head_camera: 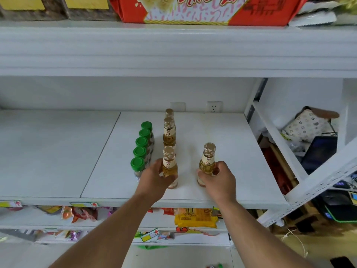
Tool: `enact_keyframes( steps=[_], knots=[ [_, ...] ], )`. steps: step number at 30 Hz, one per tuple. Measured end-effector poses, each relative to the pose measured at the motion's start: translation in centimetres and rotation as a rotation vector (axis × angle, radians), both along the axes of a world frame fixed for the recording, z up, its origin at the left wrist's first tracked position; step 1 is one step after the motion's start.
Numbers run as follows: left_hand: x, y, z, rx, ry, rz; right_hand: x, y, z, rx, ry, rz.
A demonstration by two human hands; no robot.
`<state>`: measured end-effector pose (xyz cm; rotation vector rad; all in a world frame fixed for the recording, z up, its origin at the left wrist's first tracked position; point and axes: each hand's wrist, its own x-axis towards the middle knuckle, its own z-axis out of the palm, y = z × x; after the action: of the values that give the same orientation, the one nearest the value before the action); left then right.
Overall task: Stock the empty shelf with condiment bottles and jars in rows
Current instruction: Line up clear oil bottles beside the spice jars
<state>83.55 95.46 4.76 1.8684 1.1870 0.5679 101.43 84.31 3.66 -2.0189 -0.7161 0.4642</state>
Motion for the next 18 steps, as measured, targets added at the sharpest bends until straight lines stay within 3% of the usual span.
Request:
enact_keyframes(
  steps=[12,18],
  knots=[
    [0.0,0.4,-1.1,-0.066,-0.061,-0.033,-0.2,-0.9,-1.1,-0.046,-0.043,0.059],
    [-1.8,-0.8,-2.5,-0.132,-0.033,-0.06,-2.0,-5.5,-1.8,-0.026,-0.063,0.019]
  ],
)
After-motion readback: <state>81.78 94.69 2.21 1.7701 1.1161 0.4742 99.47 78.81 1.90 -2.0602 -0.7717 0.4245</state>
